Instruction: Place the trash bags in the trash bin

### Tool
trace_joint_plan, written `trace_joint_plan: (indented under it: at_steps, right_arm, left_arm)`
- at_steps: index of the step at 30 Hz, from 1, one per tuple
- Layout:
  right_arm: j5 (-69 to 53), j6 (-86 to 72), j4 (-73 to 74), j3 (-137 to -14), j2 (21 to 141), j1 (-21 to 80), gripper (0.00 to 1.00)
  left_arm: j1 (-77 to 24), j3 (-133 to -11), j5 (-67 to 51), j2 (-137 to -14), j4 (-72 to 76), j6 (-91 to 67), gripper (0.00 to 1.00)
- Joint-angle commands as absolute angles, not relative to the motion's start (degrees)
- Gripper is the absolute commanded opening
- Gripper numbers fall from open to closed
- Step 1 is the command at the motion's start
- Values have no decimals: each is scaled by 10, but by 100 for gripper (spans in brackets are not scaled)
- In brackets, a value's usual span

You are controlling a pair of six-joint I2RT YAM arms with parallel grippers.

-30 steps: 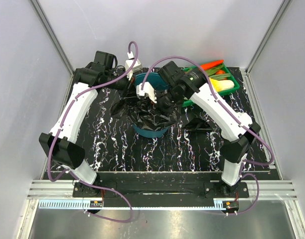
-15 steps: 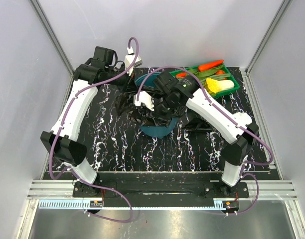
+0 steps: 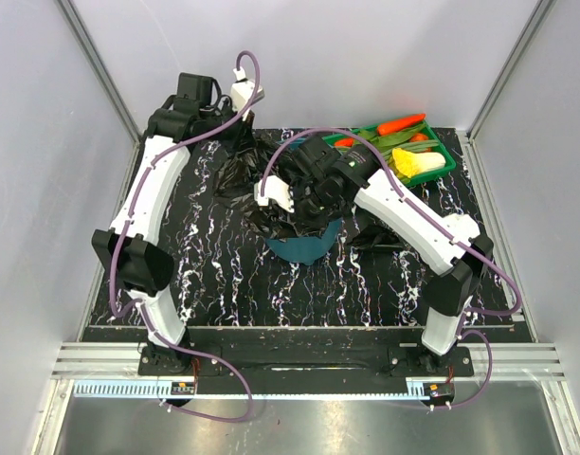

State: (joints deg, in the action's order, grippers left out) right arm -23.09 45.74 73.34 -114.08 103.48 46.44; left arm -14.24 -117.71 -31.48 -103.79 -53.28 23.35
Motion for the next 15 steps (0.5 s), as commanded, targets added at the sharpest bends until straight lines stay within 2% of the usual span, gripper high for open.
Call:
trace_joint_plan:
  at_steps: [1, 8, 15]
  right_arm:
    - [-237, 467, 792, -1140, 1024, 467, 6]
    - [-251, 483, 810, -1165, 1033, 467, 5]
    - [-250, 488, 818, -1172, 1036, 467, 4]
  left_arm:
    - [-142, -1222, -322, -1056, -469, 216, 17]
    - [-142, -1294, -329, -1117, -432, 186, 21]
    - [-143, -1276, -321, -1146, -391, 200, 27]
